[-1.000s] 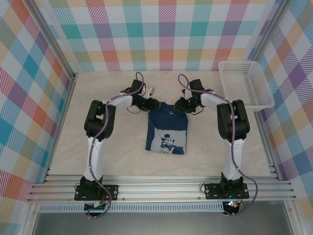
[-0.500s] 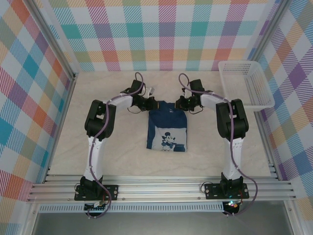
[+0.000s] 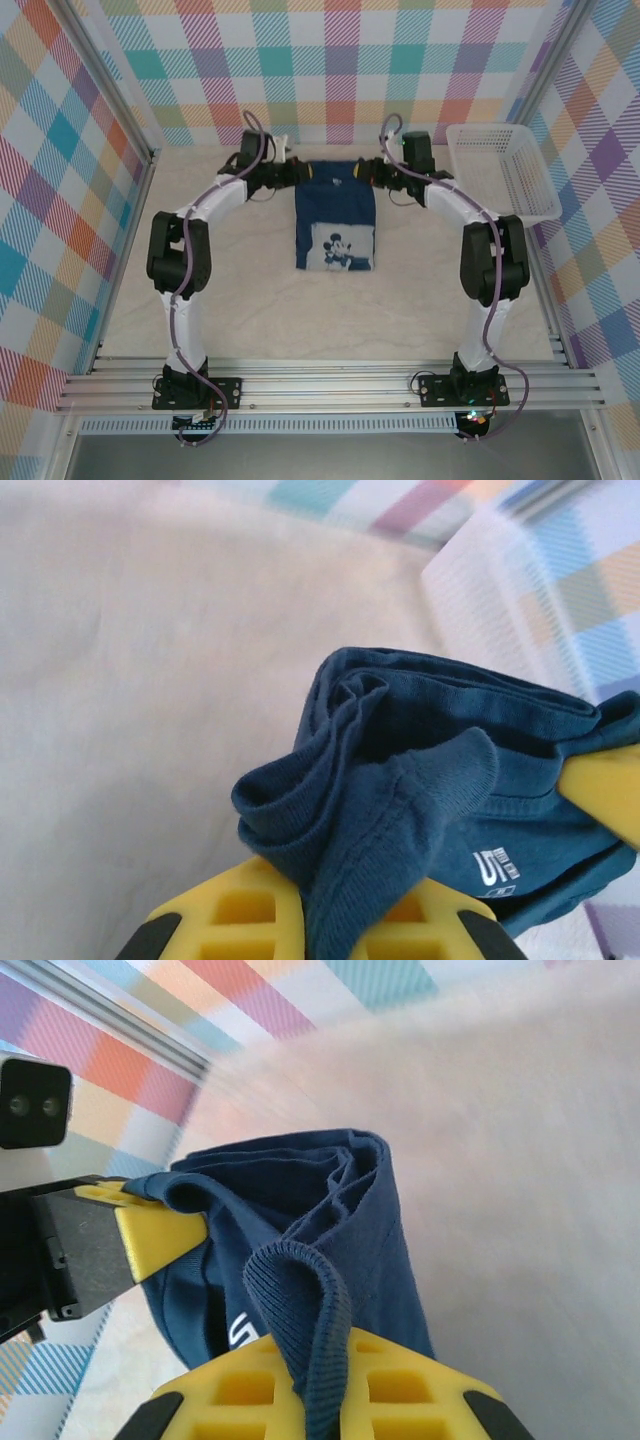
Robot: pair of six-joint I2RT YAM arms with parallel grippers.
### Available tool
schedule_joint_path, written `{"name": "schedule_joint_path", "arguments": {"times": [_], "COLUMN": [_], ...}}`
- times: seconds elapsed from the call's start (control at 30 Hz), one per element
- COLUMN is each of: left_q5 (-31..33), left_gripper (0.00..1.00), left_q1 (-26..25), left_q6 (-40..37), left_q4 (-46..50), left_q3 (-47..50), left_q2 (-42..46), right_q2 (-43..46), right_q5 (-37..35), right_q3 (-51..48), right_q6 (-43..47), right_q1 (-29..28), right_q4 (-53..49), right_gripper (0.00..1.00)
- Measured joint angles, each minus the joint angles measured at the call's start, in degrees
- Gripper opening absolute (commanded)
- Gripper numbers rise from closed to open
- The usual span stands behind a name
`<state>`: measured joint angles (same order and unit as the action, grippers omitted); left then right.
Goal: Fold the inside-out t-shirt
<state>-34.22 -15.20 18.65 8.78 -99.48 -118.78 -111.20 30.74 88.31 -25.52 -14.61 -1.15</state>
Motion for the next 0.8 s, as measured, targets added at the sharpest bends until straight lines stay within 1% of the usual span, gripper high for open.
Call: {"name": "schedule_joint_path", "arguments": {"times": [0.07, 0.17, 0.23, 0.3, 0.4, 0.5, 0.67, 0.73, 0.8], "left_q5": [0.26, 0.17, -0.48, -1.11, -1.95, -2.23, -1.38, -0.66, 0.42], "left_gripper": [0.0, 0.0, 0.0, 0.0, 0.0, 0.0, 0.0, 0.0, 0.0], "left_q1": [0.37, 0.63, 0.61, 0.59, -0.13, -1.38, -5.25, -6.86, -8.24], "left_q6": [-0.02, -0.09, -0.2, -0.24, -0.2, 0.02, 1.07, 1.97, 3.08], "left_q4": [-0.15, -0.37, -1.22, -2.32, -4.76, -6.58, -6.84, -6.91, -7.04], "left_q3": [-3.32, -4.59, -3.67, -0.81, 7.58, 18.14, 35.32, 39.8, 42.12], "left_q2": [1.36, 4.9, 7.37, 10.23, 15.06, 18.93, 24.33, 26.34, 27.67], "right_q2": [0.85, 3.28, 5.55, 8.44, 13.7, 18.1, 25.16, 27.39, 28.3], "right_q5": [0.42, 1.03, 1.51, 2.05, 3.04, 3.21, 1.46, 0.57, -0.66], "right_q3": [3.04, 4.07, 2.75, -0.94, -10.29, -20.76, -37.46, -41.31, -42.62], "right_q6": [-0.17, -0.2, -0.13, 0.24, 0.57, 0.68, 0.17, -0.33, -0.74], "right_q1": [0.0, 0.0, 0.0, 0.0, -0.24, -1.16, -2.82, -3.28, -3.39], "right_q4": [1.79, 4.07, 5.53, 7.37, 9.79, 10.75, 9.6, 8.85, 8.41], "right_gripper": [0.0, 0.0, 0.0, 0.0, 0.0, 0.0, 0.0, 0.0, 0.0]}}
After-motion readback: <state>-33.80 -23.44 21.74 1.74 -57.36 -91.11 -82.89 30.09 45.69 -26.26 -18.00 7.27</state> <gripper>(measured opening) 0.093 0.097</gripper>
